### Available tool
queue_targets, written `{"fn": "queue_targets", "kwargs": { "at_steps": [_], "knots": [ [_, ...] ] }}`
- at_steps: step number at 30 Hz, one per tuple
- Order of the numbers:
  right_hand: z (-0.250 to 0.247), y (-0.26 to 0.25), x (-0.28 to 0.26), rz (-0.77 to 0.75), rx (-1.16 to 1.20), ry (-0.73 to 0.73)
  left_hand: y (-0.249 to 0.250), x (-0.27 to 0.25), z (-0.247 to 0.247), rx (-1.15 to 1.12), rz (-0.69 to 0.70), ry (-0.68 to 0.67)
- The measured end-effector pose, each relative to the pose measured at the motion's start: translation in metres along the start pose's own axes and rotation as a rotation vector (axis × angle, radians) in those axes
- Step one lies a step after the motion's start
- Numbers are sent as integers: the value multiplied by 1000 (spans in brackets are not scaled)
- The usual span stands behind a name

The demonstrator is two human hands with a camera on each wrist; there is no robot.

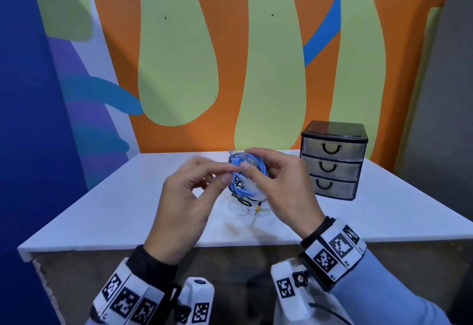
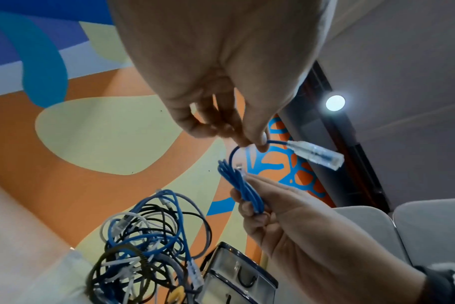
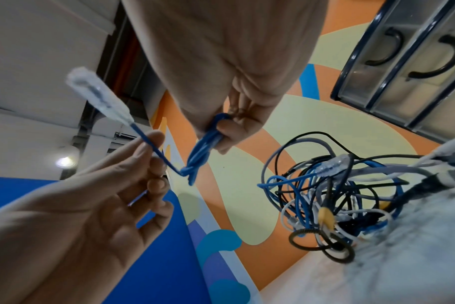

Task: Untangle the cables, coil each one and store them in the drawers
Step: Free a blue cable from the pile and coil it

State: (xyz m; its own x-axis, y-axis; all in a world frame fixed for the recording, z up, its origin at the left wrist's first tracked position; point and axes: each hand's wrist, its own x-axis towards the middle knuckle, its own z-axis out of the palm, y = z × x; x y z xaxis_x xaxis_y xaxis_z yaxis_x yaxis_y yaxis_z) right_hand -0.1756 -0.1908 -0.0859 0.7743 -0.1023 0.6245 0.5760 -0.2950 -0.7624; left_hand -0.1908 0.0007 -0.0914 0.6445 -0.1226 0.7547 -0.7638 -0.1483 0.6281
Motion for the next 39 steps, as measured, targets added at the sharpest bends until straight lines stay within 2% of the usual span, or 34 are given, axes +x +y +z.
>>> {"fn": "queue_targets", "kwargs": {
  "at_steps": [3,7,11,13,16,19,22,24,26,30,36,39],
  "knots": [
    [1,-1,-3,-21,27,-64,-4,4,2,96,-7,3],
    [4,-2,-5,-34,67,-90,-3,10,2,-56,-111,29],
    [5,-3,-2,-37,96,-79,-3,11,3,-142,-171,145],
    [5,0,0,-48,81,-71,-4,9,5,-202,-224,156],
    [3,2,0,-54,68,-65,0,7,3,-317,-259,100],
    [0,-3,-3,-29,140,-120,1,9,-1,-213,-246,-13],
    [-2,-7,-7,-48,182,-187,4,12,-3,-389,-404,-141],
    [-1,-6,-9,-64,216,-178,9,14,-2,-568,-531,-151],
    [-1,-4,-11,-103,230,-177,12,16,-2,-607,-577,-149],
    [-2,3,-12,-152,205,-214,17,18,-6,-401,-523,-199],
    [-9,1,-9,18,252,-326,19,17,-13,-189,-517,-176],
    [-10,2,-8,72,292,-337,16,17,-12,-2,-472,-142]
  ]
}}
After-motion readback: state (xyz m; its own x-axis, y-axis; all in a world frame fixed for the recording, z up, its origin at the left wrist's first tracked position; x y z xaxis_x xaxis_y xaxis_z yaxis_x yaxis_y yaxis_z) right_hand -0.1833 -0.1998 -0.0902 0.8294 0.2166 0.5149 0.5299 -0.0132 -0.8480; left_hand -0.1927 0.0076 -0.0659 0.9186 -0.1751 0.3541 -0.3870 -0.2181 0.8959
